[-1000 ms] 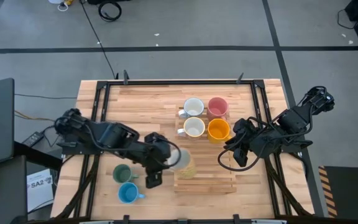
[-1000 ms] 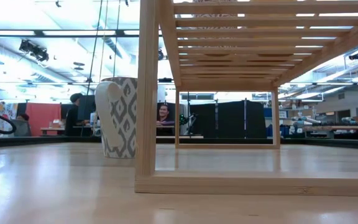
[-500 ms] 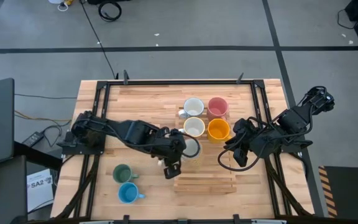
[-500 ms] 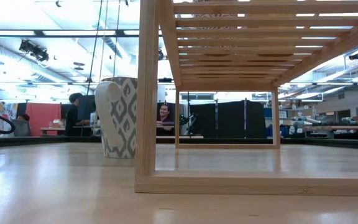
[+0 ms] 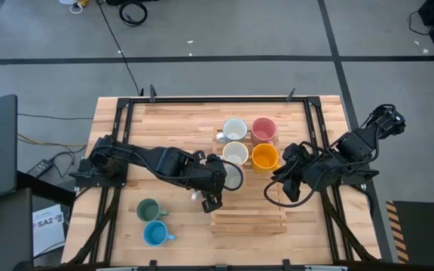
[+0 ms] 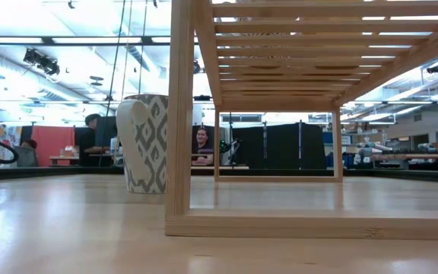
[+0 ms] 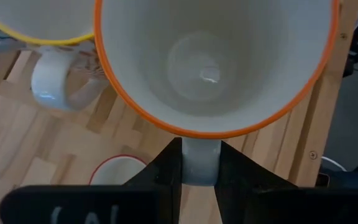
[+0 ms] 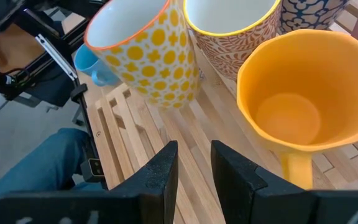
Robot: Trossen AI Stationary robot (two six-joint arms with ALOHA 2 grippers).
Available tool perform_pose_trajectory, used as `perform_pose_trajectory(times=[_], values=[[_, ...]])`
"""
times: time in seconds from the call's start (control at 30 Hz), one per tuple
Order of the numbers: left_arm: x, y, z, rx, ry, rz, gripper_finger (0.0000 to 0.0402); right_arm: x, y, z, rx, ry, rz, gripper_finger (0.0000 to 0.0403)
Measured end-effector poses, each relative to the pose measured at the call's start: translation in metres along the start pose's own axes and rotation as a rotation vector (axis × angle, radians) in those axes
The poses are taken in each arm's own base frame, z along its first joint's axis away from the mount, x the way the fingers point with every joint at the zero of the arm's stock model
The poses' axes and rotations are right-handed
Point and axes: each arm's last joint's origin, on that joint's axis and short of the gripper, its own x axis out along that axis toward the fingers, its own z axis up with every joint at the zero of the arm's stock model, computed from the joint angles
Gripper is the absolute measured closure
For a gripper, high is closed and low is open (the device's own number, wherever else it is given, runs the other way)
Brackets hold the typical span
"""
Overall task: Place coffee mugs
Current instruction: Put the yellow patterned mug on the shelf
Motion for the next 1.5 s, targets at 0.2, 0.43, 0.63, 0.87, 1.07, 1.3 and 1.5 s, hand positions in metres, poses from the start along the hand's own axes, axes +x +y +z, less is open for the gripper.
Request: perform_pose_trajectory(times=[0.2,0.43,0.63,0.87,1.07,1.3,1.5], values=[[0.006,-0.001,-0.001,0.005,0.02,0.01,0.0331,0.0,0.0,0.0,0.0,0.0,0.0,0.0302],[0.02,-0.003,-0.003,0.019,0.058,0.05,0.0327,0.0,0.0,0.0,0.0,0.0,0.001,0.0302],[0.025,-0.004,-0.002,0.019,0.06,0.055,0.0325,0.0,0.0,0.0,0.0,0.0,0.0,0.0302],[0.025,-0.003,-0.002,0.021,0.062,0.052,0.0323,0.0,0.0,0.0,0.0,0.0,0.0,0.0302],[0.025,-0.003,-0.002,0.021,0.065,0.049,0.0322,0.0,0.0,0.0,0.0,0.0,0.0,0.0302],[0.026,-0.003,-0.002,0.02,0.079,0.029,0.0322,0.0,0.0,0.0,0.0,0.0,0.0,0.0302],[0.026,-0.004,-0.003,0.018,0.1,0.002,0.0322,0.0,0.0,0.0,0.0,0.0,0.0,0.0302]])
